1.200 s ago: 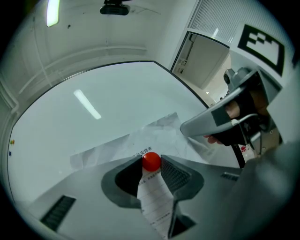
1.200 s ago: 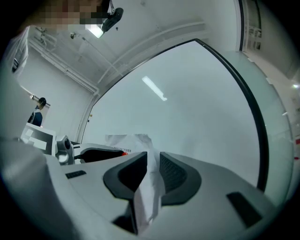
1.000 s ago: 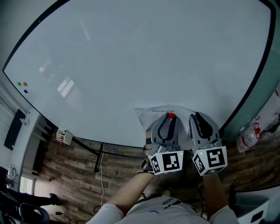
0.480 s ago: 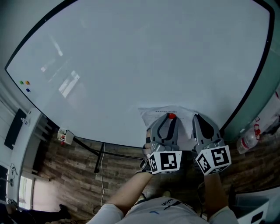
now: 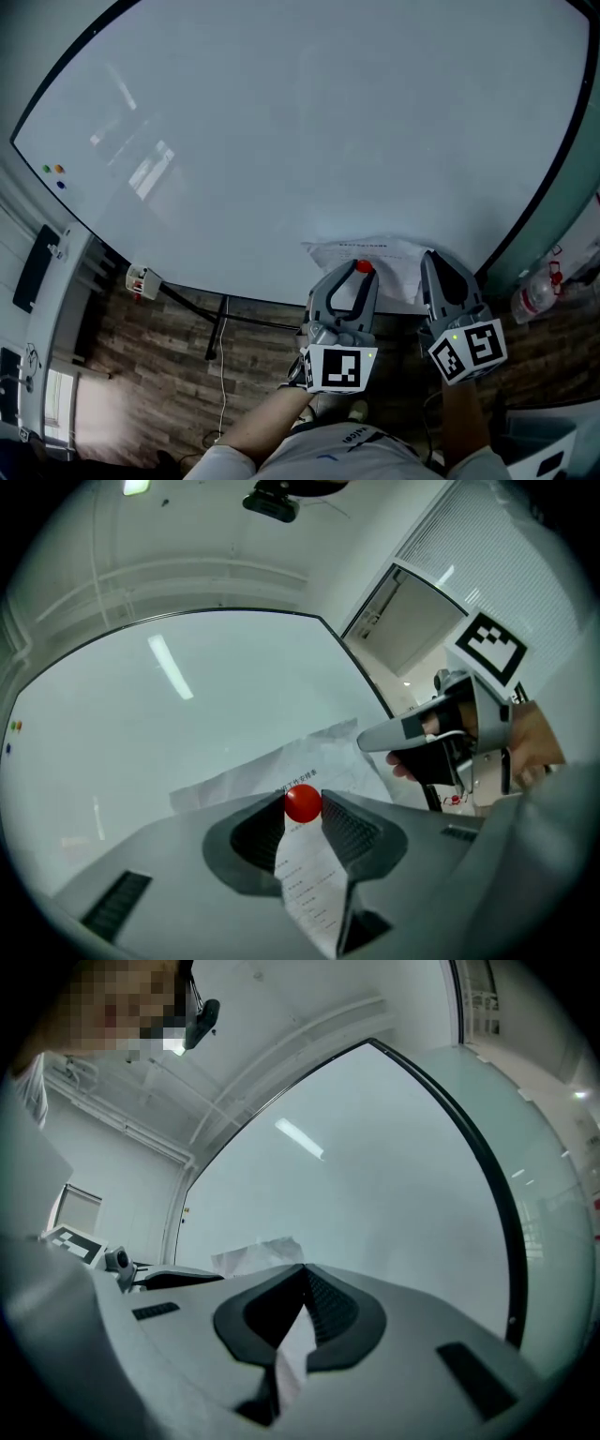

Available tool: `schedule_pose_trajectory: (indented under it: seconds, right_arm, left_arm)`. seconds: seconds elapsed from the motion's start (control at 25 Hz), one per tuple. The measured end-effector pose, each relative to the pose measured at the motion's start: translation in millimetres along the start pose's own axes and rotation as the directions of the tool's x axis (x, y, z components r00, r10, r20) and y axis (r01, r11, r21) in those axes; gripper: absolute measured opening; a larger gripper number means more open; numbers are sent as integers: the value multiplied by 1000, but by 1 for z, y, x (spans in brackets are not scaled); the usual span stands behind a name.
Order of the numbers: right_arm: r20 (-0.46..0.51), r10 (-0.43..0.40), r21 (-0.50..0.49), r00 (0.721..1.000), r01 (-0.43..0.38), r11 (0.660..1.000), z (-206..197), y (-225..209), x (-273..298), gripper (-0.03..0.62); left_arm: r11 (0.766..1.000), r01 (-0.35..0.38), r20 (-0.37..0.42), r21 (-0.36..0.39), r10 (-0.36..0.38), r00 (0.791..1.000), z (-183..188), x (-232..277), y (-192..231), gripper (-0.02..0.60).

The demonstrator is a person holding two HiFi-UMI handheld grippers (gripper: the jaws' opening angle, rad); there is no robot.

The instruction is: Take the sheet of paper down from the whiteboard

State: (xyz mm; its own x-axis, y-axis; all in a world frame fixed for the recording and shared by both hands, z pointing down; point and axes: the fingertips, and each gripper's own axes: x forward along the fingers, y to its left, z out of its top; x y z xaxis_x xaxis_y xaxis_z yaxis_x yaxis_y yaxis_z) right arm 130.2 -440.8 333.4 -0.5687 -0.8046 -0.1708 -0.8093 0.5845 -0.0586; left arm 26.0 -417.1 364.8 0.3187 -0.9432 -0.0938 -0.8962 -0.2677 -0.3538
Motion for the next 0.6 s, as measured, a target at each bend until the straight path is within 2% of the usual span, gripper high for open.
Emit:
schedule_pose_trajectory:
  seconds: [0.16, 0.36, 0.6]
  right_arm:
    - [-22, -26, 15, 999, 27, 1000, -13, 7, -7, 14]
    - [-46, -73, 8, 996, 73, 997, -21, 28, -22, 14]
    - [-59, -133, -11, 989, 132, 991, -20, 68, -36, 14]
  left_arm:
    - [998, 56, 22, -17, -56, 998, 4, -22, 4, 132]
    - [987, 127, 16, -98, -126, 992, -8, -50, 1, 132]
    - [962, 184, 23, -201, -183, 983, -19, -85, 17, 132]
